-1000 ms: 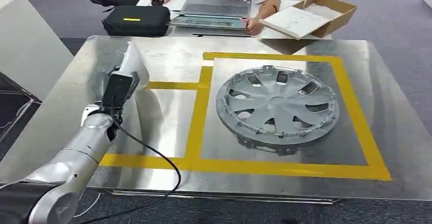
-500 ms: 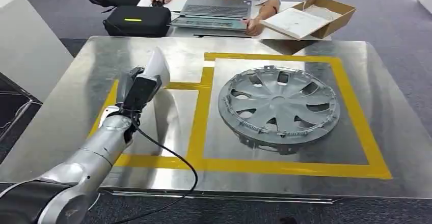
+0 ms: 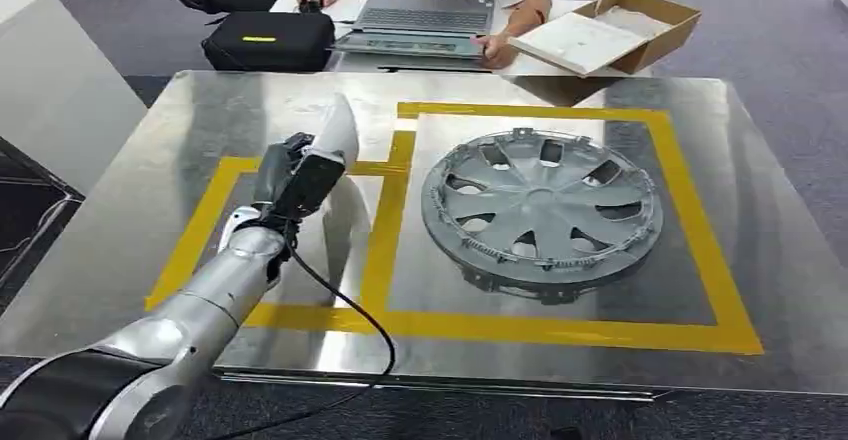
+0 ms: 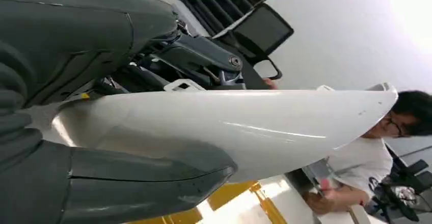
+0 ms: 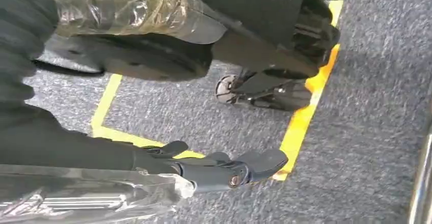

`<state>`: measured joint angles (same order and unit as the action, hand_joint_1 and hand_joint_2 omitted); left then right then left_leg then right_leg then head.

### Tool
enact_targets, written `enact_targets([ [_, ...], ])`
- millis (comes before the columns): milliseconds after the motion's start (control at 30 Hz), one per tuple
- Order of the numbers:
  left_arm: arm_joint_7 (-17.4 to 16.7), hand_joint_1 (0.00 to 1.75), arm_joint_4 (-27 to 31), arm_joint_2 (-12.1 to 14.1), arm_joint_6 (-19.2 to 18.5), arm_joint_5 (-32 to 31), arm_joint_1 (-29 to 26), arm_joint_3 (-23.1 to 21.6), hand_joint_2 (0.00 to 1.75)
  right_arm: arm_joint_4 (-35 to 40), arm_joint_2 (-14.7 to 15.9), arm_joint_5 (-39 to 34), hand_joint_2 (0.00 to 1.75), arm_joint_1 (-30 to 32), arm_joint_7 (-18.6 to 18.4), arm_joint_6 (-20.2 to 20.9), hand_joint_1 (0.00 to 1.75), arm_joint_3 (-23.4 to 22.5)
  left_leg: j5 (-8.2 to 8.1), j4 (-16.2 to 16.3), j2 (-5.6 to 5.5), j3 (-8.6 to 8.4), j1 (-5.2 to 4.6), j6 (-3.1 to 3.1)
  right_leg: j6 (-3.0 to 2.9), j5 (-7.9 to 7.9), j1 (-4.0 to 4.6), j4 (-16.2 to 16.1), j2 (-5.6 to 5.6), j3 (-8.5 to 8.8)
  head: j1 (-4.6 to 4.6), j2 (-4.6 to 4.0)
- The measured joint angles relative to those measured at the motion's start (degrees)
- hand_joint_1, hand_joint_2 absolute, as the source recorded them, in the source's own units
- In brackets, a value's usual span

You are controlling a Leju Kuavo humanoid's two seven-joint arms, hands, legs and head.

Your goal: Take the parts from the cabinet and place them on the table.

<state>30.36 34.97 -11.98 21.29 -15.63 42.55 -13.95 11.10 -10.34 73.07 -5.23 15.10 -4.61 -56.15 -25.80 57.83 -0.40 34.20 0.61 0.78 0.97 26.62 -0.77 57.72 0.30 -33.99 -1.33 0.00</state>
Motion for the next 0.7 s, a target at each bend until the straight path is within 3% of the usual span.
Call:
enact_targets([
  [67, 0.0, 1.75, 1.3, 0.0, 1.0, 0.0, -0.2, -0.6, 1.75, 0.0, 0.0, -0.1, 1.75, -0.1, 0.0, 0.0, 0.00, 0.1, -2.87, 3.8, 0.15, 1.58, 0.07, 0.40, -0.73, -0.03, -0.09, -0.1, -0.02, 0.05, -0.55, 0.00],
  [133, 0.0, 1.75, 2.7, 0.0, 1.5, 0.0, -0.9, -1.4, 1.75, 0.0, 0.0, -0.1, 1.75, -0.1, 0.0, 0.0, 0.00, 0.2, -7.24, 13.2, 0.16, 5.92, 0.07, 0.58, -0.99, 0.07, 0.07, -0.1, -0.06, 0.06, -0.48, 0.00],
  [167, 0.0, 1.75, 3.2, 0.0, 1.7, -0.2, -1.4, -1.7, 1.75, 0.0, 0.0, -0.1, 1.75, 0.0, 0.0, 0.0, 0.00, 0.2, -8.36, 17.0, 0.16, 7.83, 0.06, 0.55, -1.03, 0.11, 0.14, -0.1, -0.05, 0.07, -0.50, 0.00],
  [200, 0.0, 1.75, 3.7, 0.1, 1.7, -0.2, -1.8, -2.0, 1.75, 0.0, 0.0, -0.2, 1.75, 0.0, 0.0, 0.0, 0.00, 0.2, -7.80, 17.9, 0.16, 8.45, 0.06, 0.45, -1.08, 0.14, 0.23, -0.1, 0.00, 0.13, -0.46, 0.00],
  [233, 0.0, 1.75, 4.1, 0.1, 1.7, -0.3, -2.1, -2.2, 1.75, 0.0, 0.0, -0.2, 1.75, 0.1, 0.0, 0.0, 0.00, 0.2, -6.07, 16.3, 0.16, 7.85, 0.01, 0.20, -1.12, 0.18, 0.32, -0.1, 0.07, 0.20, -0.52, 0.00],
  [333, 0.0, 1.75, 5.4, 0.1, 1.9, -0.4, -2.2, -2.6, 1.75, 0.0, 0.0, -0.2, 1.75, 0.0, 0.1, 0.0, 0.00, 0.2, 1.35, 3.2, 0.17, 1.97, -0.44, -1.37, -1.03, 0.42, 0.67, -0.1, 0.15, 0.64, -0.46, 0.00],
  [367, 0.0, 1.75, 5.6, 0.1, 2.0, -0.4, -2.1, -2.7, 1.75, 0.0, -0.2, -0.2, 1.75, 0.0, 0.1, 0.0, 0.00, 0.2, 0.73, 1.9, 0.25, 1.12, -0.65, -1.87, -0.78, 0.57, 1.09, 0.1, 0.09, 0.44, -0.24, 0.00],
  [400, 0.0, 1.75, 5.8, 0.1, 2.0, -0.4, -2.1, -2.9, 1.75, 0.0, -0.2, -0.2, 1.75, -0.1, 0.1, -0.1, 0.00, 0.2, 0.37, 0.4, 0.22, 0.88, -0.68, -1.69, -0.54, 0.53, 0.91, 0.3, 0.17, 0.10, -0.54, 0.00],
  [467, 0.0, 1.75, 6.0, 0.1, 2.1, -0.4, -2.4, -2.9, 1.75, 0.0, -0.2, -0.2, 1.75, 0.0, 0.1, -0.1, 0.00, 0.2, 0.34, 0.6, 0.14, 1.06, -0.80, -1.65, -0.07, 0.39, 0.76, -0.1, -0.02, 0.04, -0.55, 0.00],
  [533, 0.0, 1.75, 6.5, 0.0, 2.3, -0.5, -2.4, -2.9, 1.75, 0.0, -0.2, -0.3, 1.75, 0.0, 0.1, -0.1, 0.00, 0.2, 0.76, -0.2, 0.17, 0.69, -0.17, -1.99, 0.64, 1.17, 0.76, 0.6, 0.05, -0.53, -0.55, 0.00],
  [567, 0.1, 1.75, 7.0, -0.1, 2.3, -0.4, -2.4, -3.0, 1.75, 0.0, -0.2, -0.3, 1.75, 0.0, 0.1, -0.1, 0.00, 0.2, 0.73, -0.3, 0.17, 0.67, -0.08, -2.15, 0.98, 2.83, 0.72, 3.0, -0.04, -1.70, -0.22, 0.00],
  [633, 0.0, 1.75, 7.6, -0.2, 2.3, -0.4, -2.7, -3.2, 1.75, 0.0, -0.2, -0.4, 1.75, 0.0, 0.1, -0.2, 0.00, 0.2, 0.70, -0.2, 0.18, 0.68, -0.09, -2.25, 1.49, 7.01, 0.40, 12.3, -0.06, -6.19, -0.15, 0.00],
  [667, -0.5, 1.75, 8.1, -0.2, 2.4, -0.4, -3.2, -3.5, 1.75, 0.0, -0.2, -0.6, 1.75, 0.1, 0.1, -0.3, 0.00, 0.2, 0.66, -0.2, 0.20, 0.68, -0.09, -2.28, 1.70, 8.45, 0.38, 16.7, -0.07, -8.45, -0.04, 0.00],
  [700, -0.9, 1.75, 8.7, -0.1, 2.4, -0.4, -3.8, -3.7, 1.75, 0.0, -0.2, -0.7, 1.75, 0.2, 0.1, -0.4, 0.00, 0.2, 0.63, -0.2, 0.21, 0.63, -0.09, -2.32, 1.78, 8.45, 0.33, 18.5, -0.08, -9.51, -0.11, 0.00],
])
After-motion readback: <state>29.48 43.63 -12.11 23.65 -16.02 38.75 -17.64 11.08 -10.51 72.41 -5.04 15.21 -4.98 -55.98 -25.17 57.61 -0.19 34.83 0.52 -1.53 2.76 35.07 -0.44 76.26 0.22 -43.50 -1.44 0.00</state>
